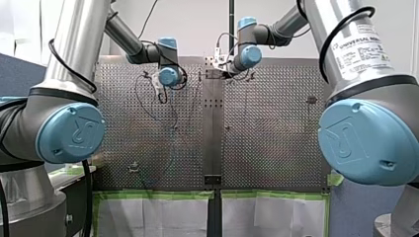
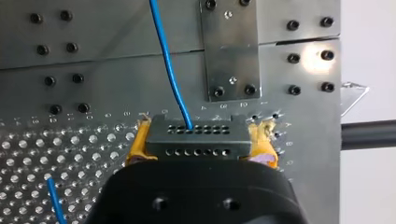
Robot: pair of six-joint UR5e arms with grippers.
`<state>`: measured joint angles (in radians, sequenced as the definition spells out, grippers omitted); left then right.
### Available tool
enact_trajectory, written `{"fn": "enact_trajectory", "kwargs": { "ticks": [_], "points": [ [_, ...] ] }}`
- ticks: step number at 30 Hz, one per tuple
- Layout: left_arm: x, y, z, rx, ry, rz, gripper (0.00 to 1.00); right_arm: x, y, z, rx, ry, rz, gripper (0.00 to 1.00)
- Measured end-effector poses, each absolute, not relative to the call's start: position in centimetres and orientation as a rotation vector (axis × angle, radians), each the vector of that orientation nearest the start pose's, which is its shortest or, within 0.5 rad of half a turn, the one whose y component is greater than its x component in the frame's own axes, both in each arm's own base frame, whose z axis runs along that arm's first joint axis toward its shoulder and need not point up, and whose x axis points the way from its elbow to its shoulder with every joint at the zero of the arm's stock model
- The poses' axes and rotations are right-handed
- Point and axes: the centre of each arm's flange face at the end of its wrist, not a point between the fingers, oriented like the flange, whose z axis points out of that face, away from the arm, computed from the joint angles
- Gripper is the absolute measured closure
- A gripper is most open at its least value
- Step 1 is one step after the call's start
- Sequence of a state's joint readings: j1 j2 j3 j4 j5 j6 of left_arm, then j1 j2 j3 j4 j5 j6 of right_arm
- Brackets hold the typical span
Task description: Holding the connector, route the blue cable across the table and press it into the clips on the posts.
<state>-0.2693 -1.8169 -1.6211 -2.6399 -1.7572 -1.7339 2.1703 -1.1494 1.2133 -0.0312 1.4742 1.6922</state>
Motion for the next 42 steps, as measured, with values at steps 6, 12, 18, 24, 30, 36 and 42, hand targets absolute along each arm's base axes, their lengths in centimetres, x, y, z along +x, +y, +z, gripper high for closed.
{"fn": "enact_trajectory", "kwargs": {
  "ticks": [6,12,18,24,30,36,42],
  "points": [
    [56.7,-26.8,37.3,-0.084,1.396,-0.229,1.0,48.7,-48.7,41.4,1.707,-0.957,1.755,1.0],
    [58.9,-26.1,35.8,-0.087,1.415,-0.219,1.0,48.1,-50.6,41.3,1.688,-0.972,1.761,1.0],
    [59.8,-25.9,34.2,-0.084,1.45,-0.207,1.0,47.5,-51.7,41.9,1.667,-0.977,1.764,1.0],
    [59.8,-25.8,34.0,-0.087,1.461,-0.2,1.0,47.2,-52.0,41.9,1.664,-0.982,1.76,1.0],
    [59.6,-25.8,33.8,-0.087,1.478,-0.197,0.5,47.2,-52.0,41.8,1.665,-0.983,1.759,1.0],
    [59.0,-25.9,33.4,-0.093,1.52,-0.169,0.0,47.2,-52.0,41.8,1.668,-0.985,1.757,1.0],
    [58.1,-26.4,33.1,-0.086,1.568,-0.15,0.0,47.1,-52.0,41.7,1.674,-0.989,1.752,1.0]
  ]
}}
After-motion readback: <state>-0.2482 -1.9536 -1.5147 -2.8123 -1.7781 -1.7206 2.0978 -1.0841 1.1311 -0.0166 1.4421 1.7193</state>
